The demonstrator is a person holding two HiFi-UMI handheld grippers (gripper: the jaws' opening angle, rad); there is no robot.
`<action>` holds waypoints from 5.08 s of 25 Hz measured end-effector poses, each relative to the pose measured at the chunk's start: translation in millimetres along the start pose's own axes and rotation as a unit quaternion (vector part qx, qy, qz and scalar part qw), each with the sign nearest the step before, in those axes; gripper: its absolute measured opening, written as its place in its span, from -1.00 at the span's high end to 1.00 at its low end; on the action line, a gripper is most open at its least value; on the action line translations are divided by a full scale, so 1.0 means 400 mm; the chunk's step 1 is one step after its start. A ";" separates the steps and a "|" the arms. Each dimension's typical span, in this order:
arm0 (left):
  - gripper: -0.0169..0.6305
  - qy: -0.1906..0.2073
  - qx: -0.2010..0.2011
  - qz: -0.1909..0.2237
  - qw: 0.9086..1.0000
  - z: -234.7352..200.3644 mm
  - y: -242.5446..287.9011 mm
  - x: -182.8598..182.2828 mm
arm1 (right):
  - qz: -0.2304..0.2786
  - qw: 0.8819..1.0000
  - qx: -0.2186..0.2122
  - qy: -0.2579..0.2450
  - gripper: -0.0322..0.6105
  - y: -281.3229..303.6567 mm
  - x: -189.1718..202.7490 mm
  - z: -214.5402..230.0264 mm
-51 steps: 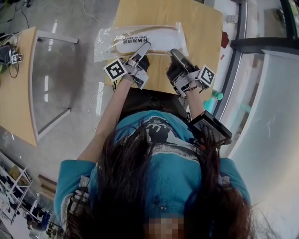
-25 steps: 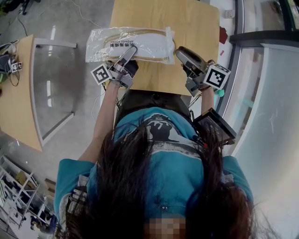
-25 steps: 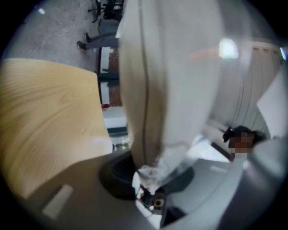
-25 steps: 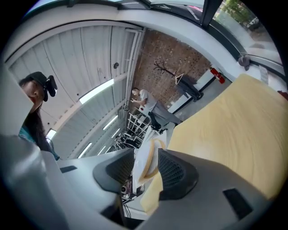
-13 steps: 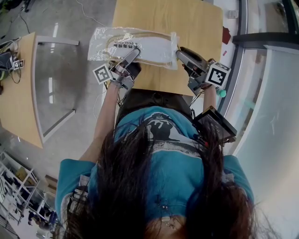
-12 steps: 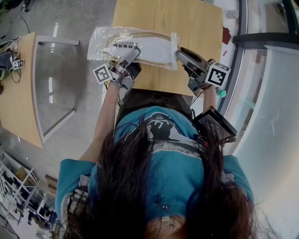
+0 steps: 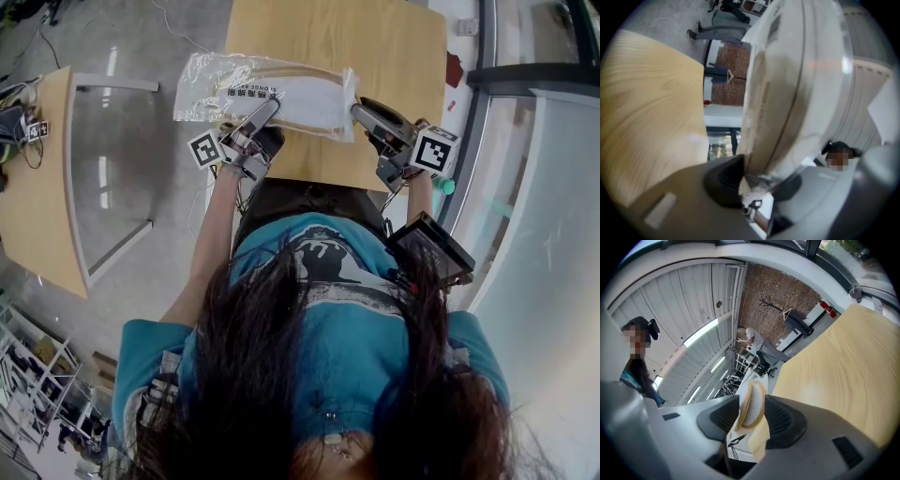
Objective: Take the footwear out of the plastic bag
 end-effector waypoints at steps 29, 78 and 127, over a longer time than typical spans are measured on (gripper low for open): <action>0.64 0.021 -0.046 0.015 0.999 -0.024 0.008 0.020 | 0.014 0.993 -0.032 0.116 0.61 0.010 -0.007 0.014; 0.95 0.341 -0.470 -0.029 0.814 -0.184 -0.119 -0.184 | 0.030 0.979 0.159 0.128 0.66 -0.156 -0.007 0.132; -0.13 0.029 -0.434 -0.024 0.900 -0.387 0.157 -0.001 | 0.232 0.945 0.117 0.199 0.68 -0.266 -0.122 0.095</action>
Point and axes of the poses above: the fingertips, and each gripper's own axes: y forward along the fingers, z to its right, x out of its underside, the point moved 4 cm from there along -y, backward along the fingers, and after that the axes turned 2 degrees about y, right-handed, at the moved point
